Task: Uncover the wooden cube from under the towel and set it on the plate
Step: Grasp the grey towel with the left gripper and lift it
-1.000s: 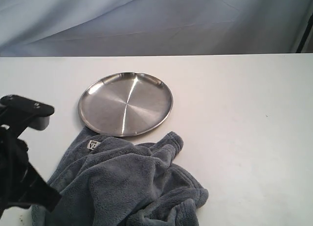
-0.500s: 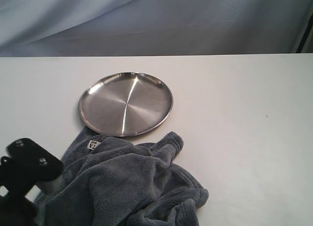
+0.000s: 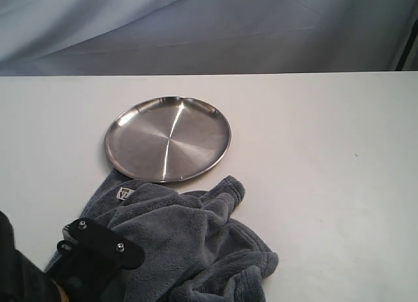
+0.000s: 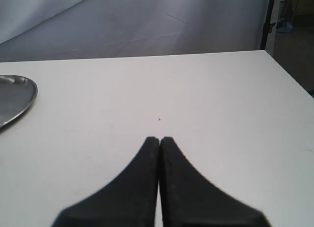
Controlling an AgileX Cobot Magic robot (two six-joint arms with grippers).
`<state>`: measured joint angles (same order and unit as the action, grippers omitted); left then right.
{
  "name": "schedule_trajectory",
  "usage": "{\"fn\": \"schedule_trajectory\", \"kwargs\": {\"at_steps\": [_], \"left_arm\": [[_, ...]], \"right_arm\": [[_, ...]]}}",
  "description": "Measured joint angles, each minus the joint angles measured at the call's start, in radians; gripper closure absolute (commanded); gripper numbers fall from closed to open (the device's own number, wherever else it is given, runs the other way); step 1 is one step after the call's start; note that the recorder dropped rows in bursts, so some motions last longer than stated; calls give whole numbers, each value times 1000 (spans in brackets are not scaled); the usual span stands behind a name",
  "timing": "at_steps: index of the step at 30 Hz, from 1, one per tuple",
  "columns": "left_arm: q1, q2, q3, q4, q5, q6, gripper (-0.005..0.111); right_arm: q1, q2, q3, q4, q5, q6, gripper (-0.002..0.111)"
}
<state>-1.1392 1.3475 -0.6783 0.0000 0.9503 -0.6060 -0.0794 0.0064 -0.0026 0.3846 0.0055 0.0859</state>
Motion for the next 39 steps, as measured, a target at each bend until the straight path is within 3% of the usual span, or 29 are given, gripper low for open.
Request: {"fn": "schedule_trajectory", "kwargs": {"at_steps": [8, 16, 18, 21, 26, 39], "left_arm": [[0, 151, 0, 5, -29, -104, 39], [0, 346, 0, 26, -136, -109, 35], [0, 360, -5, 26, -136, -109, 43], [-2, 371, -8, 0, -142, -109, 75], [-6, 377, -10, -8, -181, -102, 107], [-6, 323, -27, 103, -46, -90, 107]], "right_arm": [[0, 0, 0, 0, 0, 0, 105], [0, 0, 0, 0, 0, 0, 105], [0, 0, 0, 0, 0, 0, 105], [0, 0, 0, 0, 0, 0, 105], [0, 0, 0, 0, 0, 0, 105], [0, 0, 0, 0, 0, 0, 105]]}}
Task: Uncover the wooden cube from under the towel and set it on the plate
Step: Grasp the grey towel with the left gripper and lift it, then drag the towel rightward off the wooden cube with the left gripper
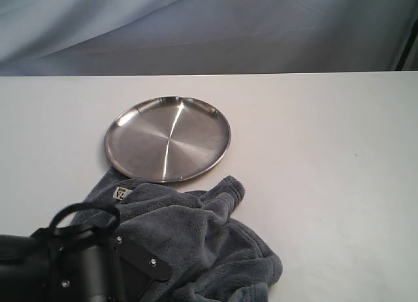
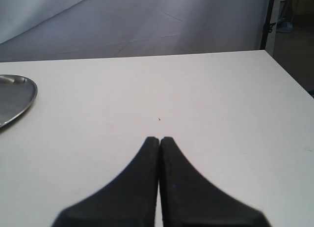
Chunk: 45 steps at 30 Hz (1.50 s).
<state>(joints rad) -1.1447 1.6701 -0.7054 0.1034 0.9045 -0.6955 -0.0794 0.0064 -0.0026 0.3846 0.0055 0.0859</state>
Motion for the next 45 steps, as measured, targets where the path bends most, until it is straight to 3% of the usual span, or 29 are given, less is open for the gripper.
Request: {"fn": "schedule_trajectory", "kwargs": {"at_steps": [11, 26, 29, 33, 38, 41, 45], "left_arm": [[2, -130, -235, 94, 119, 7, 107], [2, -140, -521, 444, 195, 19, 107], [2, -140, -555, 490, 130, 19, 107], [2, -125, -593, 540, -63, 19, 107], [2, -21, -598, 729, -103, 19, 107], [2, 40, -613, 890, -208, 19, 107], [2, 85, -682, 961, -249, -26, 107]], "right_arm": [[0, 0, 0, 0, 0, 0, 105], [0, 0, 0, 0, 0, 0, 105], [0, 0, 0, 0, 0, 0, 105], [0, 0, 0, 0, 0, 0, 105], [0, 0, 0, 0, 0, 0, 105], [0, 0, 0, 0, 0, 0, 105], [0, 0, 0, 0, 0, 0, 105]]}}
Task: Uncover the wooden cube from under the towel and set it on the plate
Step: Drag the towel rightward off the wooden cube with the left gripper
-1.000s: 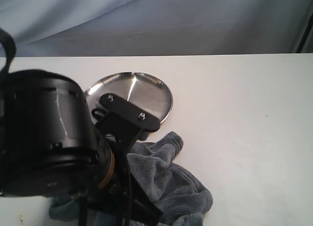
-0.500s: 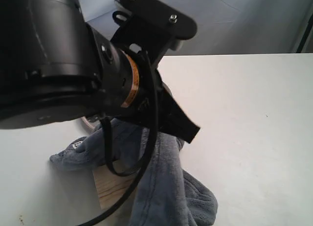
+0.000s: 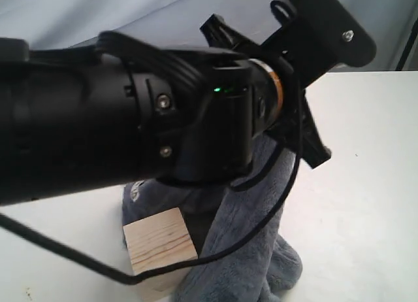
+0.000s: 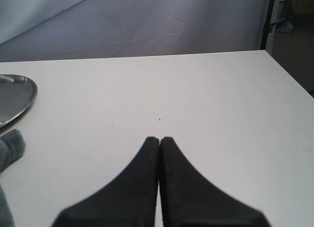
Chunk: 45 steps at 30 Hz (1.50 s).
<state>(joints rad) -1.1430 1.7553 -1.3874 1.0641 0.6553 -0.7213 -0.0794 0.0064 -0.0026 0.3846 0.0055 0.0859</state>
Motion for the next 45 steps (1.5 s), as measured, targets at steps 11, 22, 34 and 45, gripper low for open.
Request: {"fn": "schedule_trajectory", "kwargs": {"at_steps": [11, 22, 34, 45], "left_arm": [[2, 194, -294, 31, -67, -88, 107], [39, 447, -580, -153, -123, -199, 107], [41, 604, -726, -743, -245, 69, 107], [56, 627, -730, -1095, -173, 268, 105]], "right_arm": [[0, 0, 0, 0, 0, 0, 105], [0, 0, 0, 0, 0, 0, 105], [0, 0, 0, 0, 0, 0, 105], [0, 0, 0, 0, 0, 0, 105]]}}
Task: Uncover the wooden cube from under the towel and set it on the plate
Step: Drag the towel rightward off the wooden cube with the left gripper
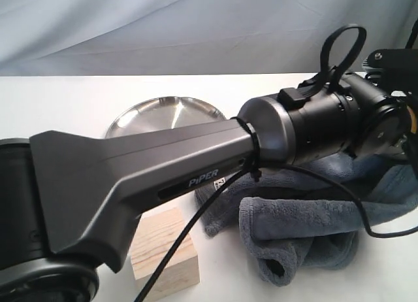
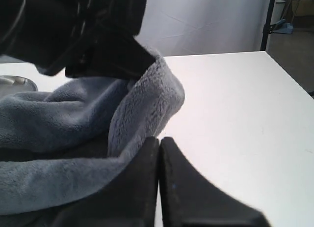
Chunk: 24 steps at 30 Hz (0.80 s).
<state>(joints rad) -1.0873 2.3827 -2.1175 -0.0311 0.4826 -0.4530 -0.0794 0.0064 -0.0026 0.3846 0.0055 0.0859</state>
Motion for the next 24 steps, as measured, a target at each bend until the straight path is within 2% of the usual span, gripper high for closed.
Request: {"fn": "schedule_trajectory", "kwargs": {"at_steps": [3, 6, 9, 14, 17, 20, 24], "left_arm": [[11, 31, -2, -7, 50, 0, 105], [22, 66, -2, -14, 108, 0, 99], [27, 89, -2, -23, 164, 0, 84], [27, 92, -2, -30, 182, 1, 50], [27, 75, -2, -30, 197, 1, 34], [27, 51, -2, -30, 208, 8, 26], [29, 23, -2, -30, 242, 8, 25]], "right_arm": [[0, 0, 0, 0, 0, 0, 105], [0, 0, 0, 0, 0, 0, 105], [0, 0, 0, 0, 0, 0, 105], [0, 0, 0, 0, 0, 0, 105], [0, 0, 0, 0, 0, 0, 105], [0, 0, 0, 0, 0, 0, 105], [0, 0, 0, 0, 0, 0, 105]]}}
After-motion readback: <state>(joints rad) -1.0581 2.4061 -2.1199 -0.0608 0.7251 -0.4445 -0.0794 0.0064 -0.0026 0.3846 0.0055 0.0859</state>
